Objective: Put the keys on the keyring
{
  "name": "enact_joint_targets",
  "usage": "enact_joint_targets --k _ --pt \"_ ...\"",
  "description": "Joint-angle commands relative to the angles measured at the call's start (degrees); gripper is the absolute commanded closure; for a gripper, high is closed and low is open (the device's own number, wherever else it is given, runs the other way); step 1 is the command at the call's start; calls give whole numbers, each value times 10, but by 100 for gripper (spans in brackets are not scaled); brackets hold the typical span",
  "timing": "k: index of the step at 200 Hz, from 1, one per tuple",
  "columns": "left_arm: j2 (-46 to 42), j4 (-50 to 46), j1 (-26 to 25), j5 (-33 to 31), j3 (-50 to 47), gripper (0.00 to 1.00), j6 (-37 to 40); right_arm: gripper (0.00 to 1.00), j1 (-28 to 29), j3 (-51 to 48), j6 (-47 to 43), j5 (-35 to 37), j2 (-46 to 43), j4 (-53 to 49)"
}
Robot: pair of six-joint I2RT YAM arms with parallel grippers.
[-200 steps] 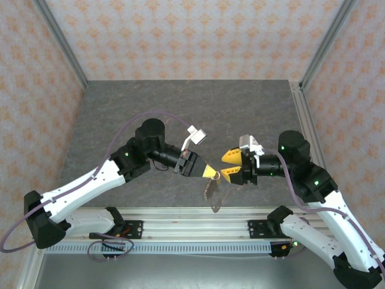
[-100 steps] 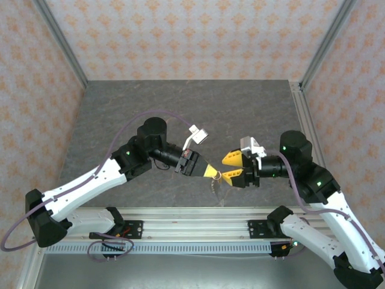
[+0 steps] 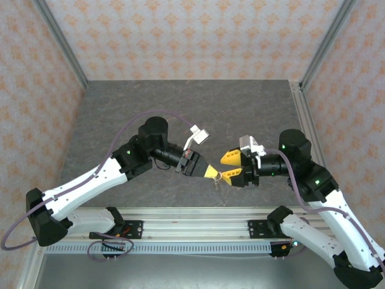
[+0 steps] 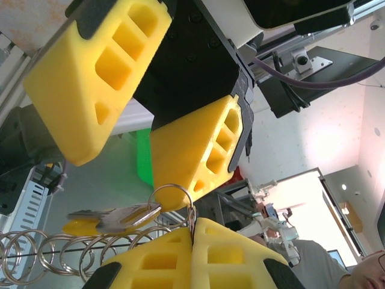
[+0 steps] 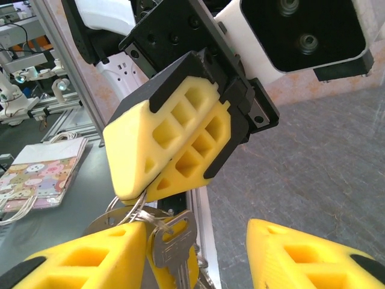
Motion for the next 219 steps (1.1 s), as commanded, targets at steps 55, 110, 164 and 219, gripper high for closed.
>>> enact_joint_targets --k 55,110,164,219 --pt "7 -1 -6 9 21 100 17 57 6 -2 16 -31 2 64" --pt "9 -2 -6 5 26 100 18 63 6 -5 18 -37 1 70" --pt "10 5 -6 -7 25 100 20 64 6 -17 35 -29 2 103" --pt "1 45 -6 -39 -1 100 16 48 6 -9 80 68 -27 90"
